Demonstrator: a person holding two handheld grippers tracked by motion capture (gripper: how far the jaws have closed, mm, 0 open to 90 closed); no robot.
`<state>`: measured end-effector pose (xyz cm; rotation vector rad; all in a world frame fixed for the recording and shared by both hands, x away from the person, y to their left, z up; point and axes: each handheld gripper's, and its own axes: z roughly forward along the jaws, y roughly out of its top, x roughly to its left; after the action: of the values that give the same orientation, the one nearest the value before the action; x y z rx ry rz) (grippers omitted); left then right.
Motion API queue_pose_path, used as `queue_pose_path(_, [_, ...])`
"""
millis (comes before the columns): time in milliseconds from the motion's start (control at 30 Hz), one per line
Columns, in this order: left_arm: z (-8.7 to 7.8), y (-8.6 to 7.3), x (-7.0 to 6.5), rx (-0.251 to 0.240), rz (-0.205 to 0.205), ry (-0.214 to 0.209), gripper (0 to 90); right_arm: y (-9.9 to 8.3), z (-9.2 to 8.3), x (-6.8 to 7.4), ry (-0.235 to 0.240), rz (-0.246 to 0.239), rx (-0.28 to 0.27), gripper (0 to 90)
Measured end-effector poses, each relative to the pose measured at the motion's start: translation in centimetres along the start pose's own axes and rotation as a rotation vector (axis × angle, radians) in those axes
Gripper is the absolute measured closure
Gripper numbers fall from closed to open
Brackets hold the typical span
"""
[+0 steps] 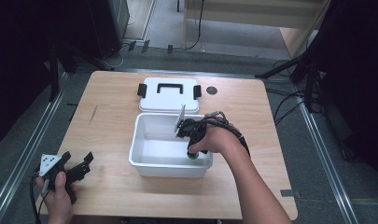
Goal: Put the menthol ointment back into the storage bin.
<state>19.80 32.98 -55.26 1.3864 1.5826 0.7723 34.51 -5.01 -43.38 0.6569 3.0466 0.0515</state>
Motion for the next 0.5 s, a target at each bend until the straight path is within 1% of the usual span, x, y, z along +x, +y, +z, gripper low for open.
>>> queue_pose_path(67, [0.0,0.0,0.0,0.000,0.000,0.000,14.0,0.0,0.1,0.0,-0.005,-0.005,0.004,51.3])
queue_pose_path(100, [0.0,0.0,0.0,0.001,0.001,0.000,14.0,0.0,0.3,0.1,-0.014,-0.020,0.009,51.2])
queue_pose_path(200, [0.0,0.0,0.0,0.002,0.002,0.000,14.0,0.2,0.5,0.3,-0.019,-0.030,-0.004,51.2])
queue_pose_path(300, [0.0,0.0,0.0,0.002,0.002,0.000,14.0,0.4,0.6,0.4,-0.016,-0.039,0.001,51.2])
queue_pose_path(333, [0.0,0.0,0.0,0.002,0.004,0.000,14.0,0.5,0.8,0.6,-0.008,-0.046,0.001,51.2])
queue_pose_path(500, [0.0,0.0,0.0,0.000,0.000,0.000,14.0,0.8,1.1,0.8,-0.003,-0.053,0.000,51.2])
